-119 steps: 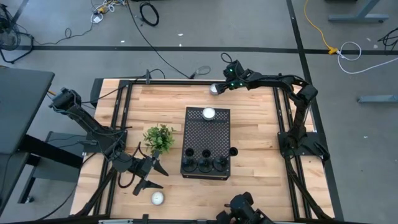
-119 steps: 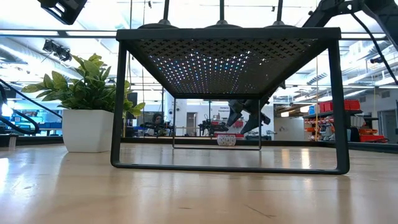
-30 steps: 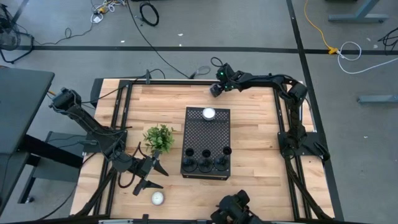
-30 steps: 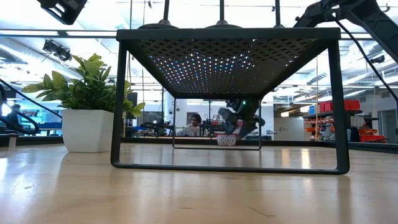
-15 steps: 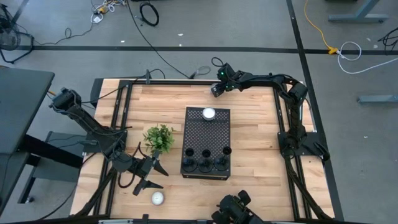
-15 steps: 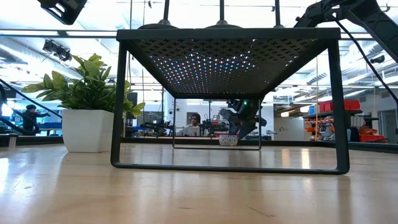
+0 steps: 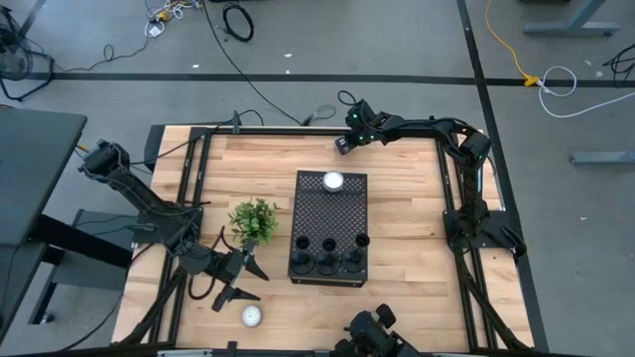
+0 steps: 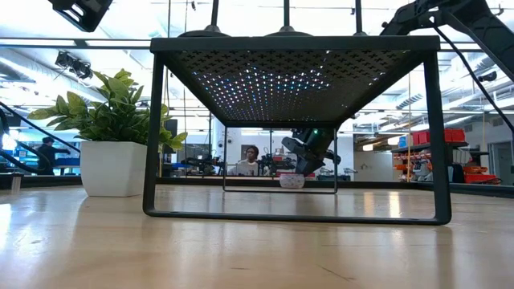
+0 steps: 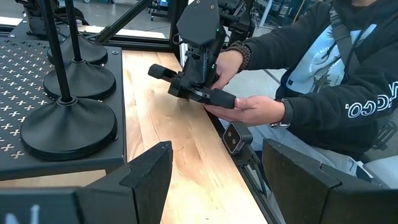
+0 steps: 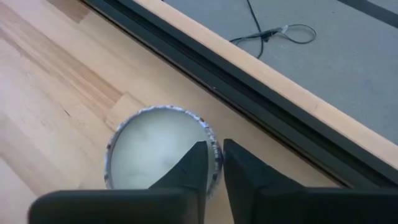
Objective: Pick & Place candle stick holders
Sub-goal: Put the red patterned candle on the shelf
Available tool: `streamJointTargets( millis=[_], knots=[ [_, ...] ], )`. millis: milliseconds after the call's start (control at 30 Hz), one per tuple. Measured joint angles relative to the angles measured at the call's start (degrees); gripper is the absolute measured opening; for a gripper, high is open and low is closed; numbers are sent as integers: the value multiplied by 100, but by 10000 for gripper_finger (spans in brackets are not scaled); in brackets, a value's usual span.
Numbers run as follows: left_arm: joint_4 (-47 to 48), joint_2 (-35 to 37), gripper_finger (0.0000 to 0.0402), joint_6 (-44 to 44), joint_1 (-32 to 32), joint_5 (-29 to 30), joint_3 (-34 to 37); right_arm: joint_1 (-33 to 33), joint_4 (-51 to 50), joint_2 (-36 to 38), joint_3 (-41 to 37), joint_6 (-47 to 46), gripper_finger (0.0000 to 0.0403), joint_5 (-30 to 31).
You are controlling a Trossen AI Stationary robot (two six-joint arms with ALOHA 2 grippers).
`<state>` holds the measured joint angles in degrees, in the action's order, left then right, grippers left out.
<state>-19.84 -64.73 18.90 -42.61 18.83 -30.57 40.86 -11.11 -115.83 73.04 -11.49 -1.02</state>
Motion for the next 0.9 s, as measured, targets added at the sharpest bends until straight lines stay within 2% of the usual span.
streamJointTargets(
  millis=[500, 900],
  knots=[
    [0, -2, 248, 0, 2, -2, 0, 0, 0, 2, -2, -24, 5, -189],
    [1, 0, 248, -2, 2, -2, 0, -42, -256, 217, -2, 70, 1, 8]
  ],
)
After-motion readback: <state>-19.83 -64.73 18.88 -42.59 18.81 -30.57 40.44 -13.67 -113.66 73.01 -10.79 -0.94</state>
